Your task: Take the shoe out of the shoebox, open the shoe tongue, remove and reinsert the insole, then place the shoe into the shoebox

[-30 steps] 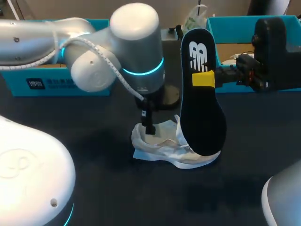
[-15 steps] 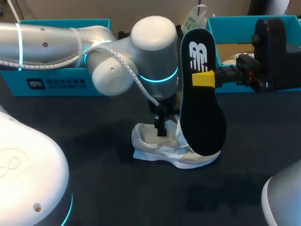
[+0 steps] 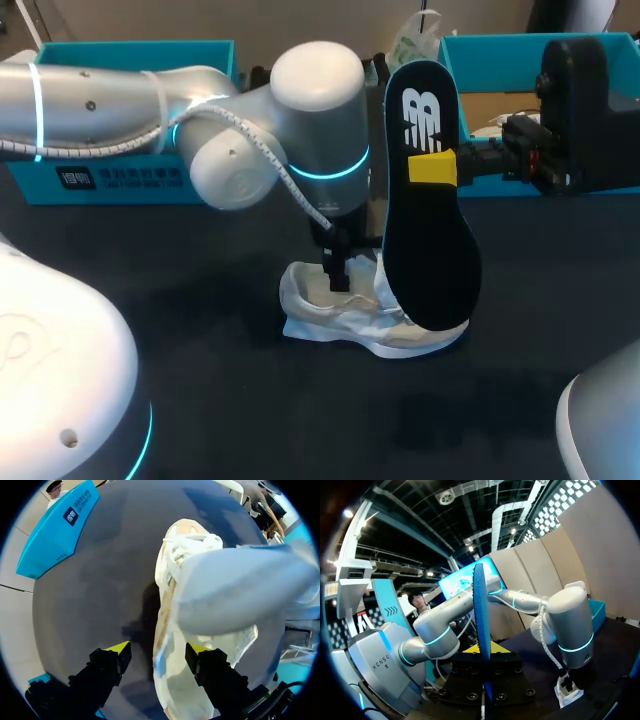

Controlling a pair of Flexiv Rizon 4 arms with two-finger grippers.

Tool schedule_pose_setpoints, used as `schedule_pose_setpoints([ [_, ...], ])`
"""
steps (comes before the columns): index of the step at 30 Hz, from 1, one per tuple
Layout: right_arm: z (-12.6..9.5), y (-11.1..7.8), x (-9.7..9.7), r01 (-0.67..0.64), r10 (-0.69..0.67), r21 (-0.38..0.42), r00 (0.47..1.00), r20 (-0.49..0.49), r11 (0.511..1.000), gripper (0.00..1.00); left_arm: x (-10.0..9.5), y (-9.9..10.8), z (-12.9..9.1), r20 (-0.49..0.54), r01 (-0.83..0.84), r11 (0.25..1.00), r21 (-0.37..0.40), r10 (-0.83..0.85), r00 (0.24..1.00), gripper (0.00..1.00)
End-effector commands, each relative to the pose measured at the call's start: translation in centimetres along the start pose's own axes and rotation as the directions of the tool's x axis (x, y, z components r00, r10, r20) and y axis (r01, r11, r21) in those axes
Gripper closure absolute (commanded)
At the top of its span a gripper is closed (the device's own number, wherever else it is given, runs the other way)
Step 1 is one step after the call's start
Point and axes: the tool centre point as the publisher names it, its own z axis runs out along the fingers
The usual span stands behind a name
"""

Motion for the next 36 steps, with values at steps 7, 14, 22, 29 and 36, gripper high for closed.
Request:
schedule_pose_setpoints([
  [7, 0.2, 0.1, -0.1, -0.001, 0.001, 0.002, 1.0, -0.001, 1.0, 1.0, 0.1, -0.2, 0.9, -0.01, -0.007, 1.0, -0.01, 0.007, 1.0, 1.0],
  [14, 0.2, 0.1, -0.1, -0.001, 0.001, 0.002, 1.0, -0.001, 1.0, 1.0, 0.1, 0.3, 0.3, -0.016, -0.026, 1.0, 0.01, 0.026, 1.0, 1.0],
  [22, 0.2, 0.1, -0.1, -0.001, 0.001, 0.002, 1.0, -0.001, 1.0, 1.0, 0.3, 0.6, -1.8, -0.034, -0.127, 0.989, 0.075, 0.13, 0.991, 1.0],
  [29, 0.2, 0.1, -0.1, -0.001, 0.001, 0.002, 1.0, -0.001, 1.0, 1.0, 0.5, 0.5, -5.0, 0.022, -0.314, 0.942, 0.117, 0.313, 0.949, 1.0],
  [36, 0.2, 0.1, -0.1, -0.001, 0.001, 0.002, 1.0, -0.001, 1.0, 1.0, 1.9, 0.7, -7.1, 0.118, -0.592, 0.792, 0.147, 0.58, 0.806, 1.0],
])
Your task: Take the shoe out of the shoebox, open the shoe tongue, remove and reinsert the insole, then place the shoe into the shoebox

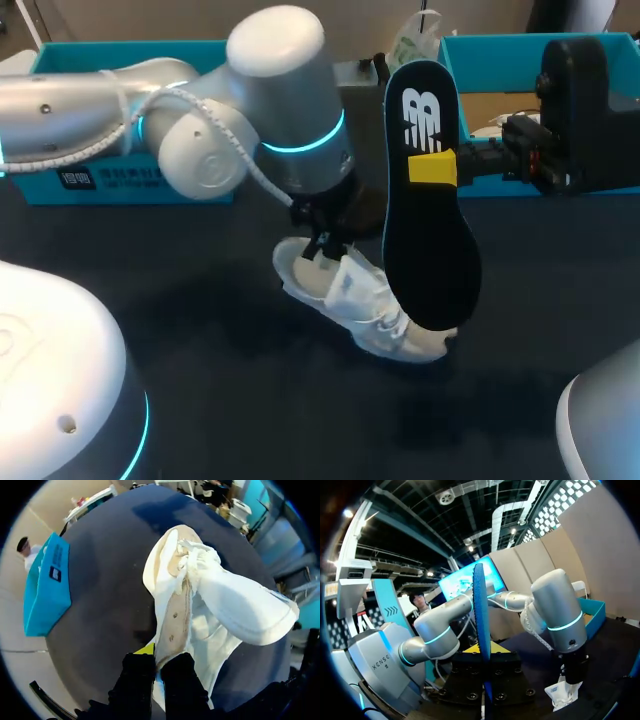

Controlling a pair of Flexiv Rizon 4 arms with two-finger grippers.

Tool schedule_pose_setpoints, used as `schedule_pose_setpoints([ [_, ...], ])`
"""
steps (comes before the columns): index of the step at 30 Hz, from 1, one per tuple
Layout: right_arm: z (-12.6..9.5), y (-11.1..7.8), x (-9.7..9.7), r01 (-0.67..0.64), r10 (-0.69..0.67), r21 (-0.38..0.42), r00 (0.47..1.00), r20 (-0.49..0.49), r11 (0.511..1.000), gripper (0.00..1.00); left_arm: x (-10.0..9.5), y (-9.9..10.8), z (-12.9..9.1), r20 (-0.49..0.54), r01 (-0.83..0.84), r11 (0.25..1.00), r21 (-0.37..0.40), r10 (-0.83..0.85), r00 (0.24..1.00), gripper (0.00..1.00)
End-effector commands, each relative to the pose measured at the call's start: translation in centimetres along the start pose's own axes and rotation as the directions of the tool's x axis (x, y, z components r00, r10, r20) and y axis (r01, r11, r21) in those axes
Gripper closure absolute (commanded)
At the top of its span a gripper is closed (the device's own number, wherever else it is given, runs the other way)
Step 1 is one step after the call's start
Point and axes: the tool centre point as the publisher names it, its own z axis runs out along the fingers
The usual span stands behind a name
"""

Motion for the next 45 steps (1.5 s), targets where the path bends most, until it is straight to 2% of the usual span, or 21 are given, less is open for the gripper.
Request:
schedule_pose_setpoints([
  [1, 0.2, 0.1, -0.1, -0.001, 0.001, 0.002, 1.0, -0.001, 1.0, 1.0, 2.3, 0.4, -2.2, 0.097, -0.261, 0.964, 0.047, 0.256, 0.962, 1.0],
  [3, 0.2, 0.1, -0.1, -0.001, 0.001, 0.002, 1.0, -0.001, 1.0, 1.0, 2.9, 0.8, -2.3, 0.18, -0.354, 0.934, 0.052, 0.34, 0.923, 1.0],
  [4, 0.2, 0.1, -0.1, -0.001, 0.001, 0.002, 1.0, -0.001, 1.0, 1.0, 2.2, 1.1, -2.0, 0.172, -0.286, 0.956, 0.065, 0.272, 0.947, 1.0],
  [13, 0.2, 0.1, -0.1, -0.001, 0.001, 0.002, 1.0, -0.001, 1.0, 1.0, 2.2, 1.1, -2.0, 0.172, -0.286, 0.956, 0.065, 0.272, 0.947, 1.0],
  [19, 0.2, 0.1, -0.1, -0.001, 0.001, 0.002, 1.0, -0.001, 1.0, 1.0, 2.4, 0.6, -3.6, 0.168, -0.549, 0.832, 0.084, 0.531, 0.831, 1.0],
  [23, 0.2, 0.1, -0.1, -0.001, 0.001, 0.002, 1.0, -0.001, 1.0, 1.0, 2.6, 0.5, -4.6, 0.143, -0.618, 0.783, 0.079, 0.604, 0.784, 1.0],
  [25, 0.2, 0.1, -0.1, -0.001, 0.001, 0.002, 1.0, -0.001, 1.0, 1.0, 3.0, 0.5, -5.0, 0.118, -0.648, 0.755, 0.102, 0.638, 0.761, 1.0],
  [28, 0.2, 0.1, -0.1, -0.001, 0.001, 0.002, 1.0, -0.001, 1.0, 1.0, 3.8, 0.3, -5.1, 0.098, -0.686, 0.723, 0.083, 0.679, 0.728, 1.0],
  [40, 0.2, 0.1, -0.1, -0.001, 0.001, 0.002, 1.0, -0.001, 1.0, 1.0, 5.7, -0.8, -3.4, -0.021, -0.739, 0.671, 0.059, 0.741, 0.671, 1.0],
  [45, 0.2, 0.1, -0.1, -0.001, 0.001, 0.002, 1.0, -0.001, 1.0, 1.0, 6.0, -1.0, -2.2, -0.048, -0.742, 0.665, 0.088, 0.746, 0.664, 1.0],
])
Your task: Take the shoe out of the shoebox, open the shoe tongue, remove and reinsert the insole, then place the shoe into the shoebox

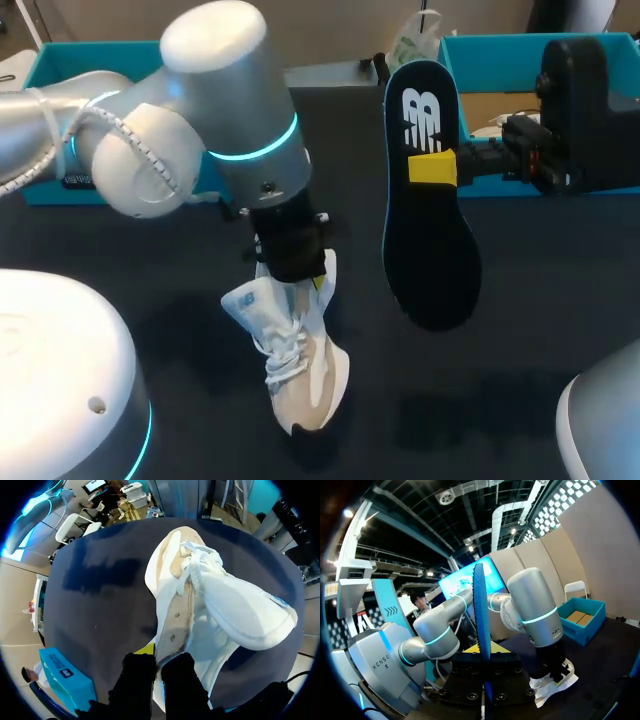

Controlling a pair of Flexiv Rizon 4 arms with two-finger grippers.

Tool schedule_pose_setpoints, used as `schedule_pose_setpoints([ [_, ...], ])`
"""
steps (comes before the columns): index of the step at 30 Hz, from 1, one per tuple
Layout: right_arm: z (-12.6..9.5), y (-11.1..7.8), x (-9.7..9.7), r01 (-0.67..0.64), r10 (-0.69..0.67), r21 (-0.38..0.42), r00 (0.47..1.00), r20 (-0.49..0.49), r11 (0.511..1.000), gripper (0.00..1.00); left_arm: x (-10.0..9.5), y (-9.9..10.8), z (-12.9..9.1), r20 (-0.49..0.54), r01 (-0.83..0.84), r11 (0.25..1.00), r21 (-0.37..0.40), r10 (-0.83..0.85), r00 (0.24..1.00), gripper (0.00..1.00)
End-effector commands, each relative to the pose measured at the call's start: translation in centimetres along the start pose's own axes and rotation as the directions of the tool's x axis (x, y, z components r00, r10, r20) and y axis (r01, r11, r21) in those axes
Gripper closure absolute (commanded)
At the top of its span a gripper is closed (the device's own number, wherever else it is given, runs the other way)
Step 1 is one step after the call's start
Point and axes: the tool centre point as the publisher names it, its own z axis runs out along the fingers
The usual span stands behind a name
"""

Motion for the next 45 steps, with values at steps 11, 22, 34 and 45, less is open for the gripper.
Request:
schedule_pose_setpoints([
  [11, 0.2, 0.1, -0.1, -0.001, 0.001, 0.002, 1.0, -0.001, 1.0, 1.0, -1.4, 0.3, 4.3, -0.089, -0.009, 1.0, 0.023, 0.011, 0.996, 1.0],
  [22, 0.2, 0.1, -0.1, -0.001, 0.001, 0.002, 1.0, -0.001, 1.0, 1.0, -2.2, 0.1, 6.9, -0.121, -0.039, 0.999, 0.016, 0.041, 0.992, 1.0],
  [34, 0.2, 0.1, -0.1, -0.001, 0.001, 0.002, 1.0, -0.001, 1.0, 1.0, -2.7, -0.4, 7.9, -0.099, -0.106, 0.994, 0.015, 0.107, 0.989, 1.0],
  [45, 0.2, 0.1, -0.1, -0.001, 0.001, 0.002, 1.0, -0.001, 1.0, 1.0, -3.4, -0.3, 7.7, -0.023, -0.129, 0.992, 0.011, 0.129, 0.991, 0.5],
])
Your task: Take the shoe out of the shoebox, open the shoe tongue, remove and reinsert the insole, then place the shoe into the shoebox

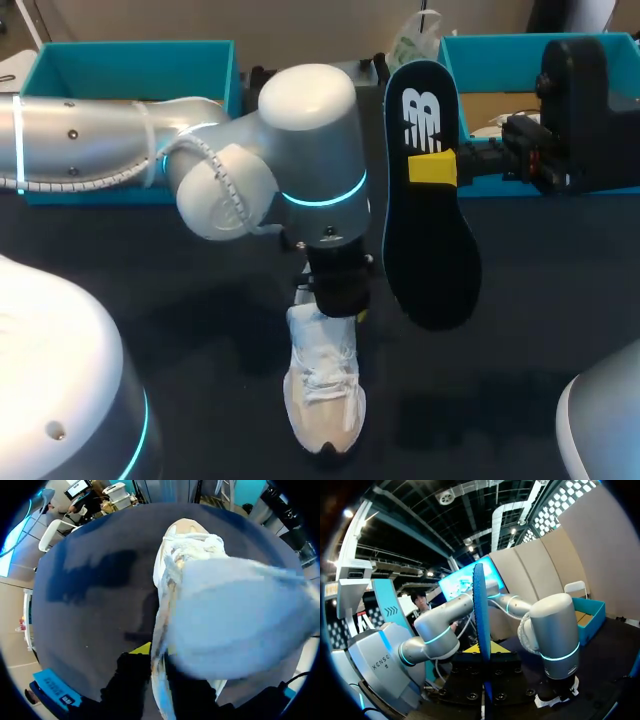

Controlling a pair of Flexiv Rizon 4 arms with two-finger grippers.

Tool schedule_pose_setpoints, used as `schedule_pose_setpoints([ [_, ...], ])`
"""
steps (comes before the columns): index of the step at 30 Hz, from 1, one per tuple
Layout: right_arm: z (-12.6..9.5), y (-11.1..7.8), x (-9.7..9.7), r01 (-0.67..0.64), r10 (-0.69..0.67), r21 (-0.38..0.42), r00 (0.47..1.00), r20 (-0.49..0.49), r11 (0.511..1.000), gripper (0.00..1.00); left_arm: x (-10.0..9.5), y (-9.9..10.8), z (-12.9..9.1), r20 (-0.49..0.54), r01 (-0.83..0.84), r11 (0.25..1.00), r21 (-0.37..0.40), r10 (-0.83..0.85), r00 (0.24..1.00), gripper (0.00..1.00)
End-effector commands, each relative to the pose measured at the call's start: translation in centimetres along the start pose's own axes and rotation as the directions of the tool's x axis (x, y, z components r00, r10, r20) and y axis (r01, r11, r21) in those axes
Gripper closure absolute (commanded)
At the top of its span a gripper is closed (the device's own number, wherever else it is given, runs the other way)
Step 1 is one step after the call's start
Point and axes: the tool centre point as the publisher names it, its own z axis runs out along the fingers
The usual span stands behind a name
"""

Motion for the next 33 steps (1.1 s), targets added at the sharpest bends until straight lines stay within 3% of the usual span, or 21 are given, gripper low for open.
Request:
schedule_pose_setpoints([
  [1, 0.2, 0.1, -0.1, -0.001, 0.001, 0.002, 1.0, -0.001, 1.0, 1.0, 0.4, 0.1, -0.6, 0.049, -0.006, 1.0, 0.001, 0.006, 0.999, 0.24],
  [2, 0.2, 0.1, -0.1, -0.001, 0.001, 0.002, 1.0, -0.001, 1.0, 1.0, 0.3, 0.2, -0.9, 0.063, -0.007, 1.0, 0.002, 0.007, 0.998, 0.0],
  [6, 0.2, 0.1, -0.1, -0.001, 0.001, 0.002, 1.0, -0.001, 1.0, 1.0, 0.1, 0.5, -3.0, 0.145, -0.005, 1.0, -0.003, 0.006, 0.989, 0.0],
  [14, 0.2, 0.1, -0.1, -0.001, 0.001, 0.002, 1.0, -0.001, 1.0, 1.0, -0.4, 1.2, -9.8, 0.412, 0.005, 1.0, -0.019, 0.003, 0.911, 0.0],
  [21, 0.2, 0.1, -0.1, -0.001, 0.001, 0.002, 1.0, -0.001, 1.0, 1.0, -0.5, 1.4, -15.0, 0.651, -0.033, 0.999, -0.01, 0.031, 0.758, 0.0],
  [24, 0.2, 0.1, -0.1, -0.001, 0.001, 0.002, 1.0, -0.001, 1.0, 1.0, -0.4, 1.6, -16.9, 0.757, -0.052, 0.999, 0.011, 0.025, 0.653, 0.0],
  [33, 0.2, 0.1, -0.1, -0.001, 0.001, 0.002, 1.0, -0.001, 1.0, 1.0, -0.4, 1.6, -16.9, 0.757, -0.052, 0.999, 0.011, 0.025, 0.653, 0.0],
])
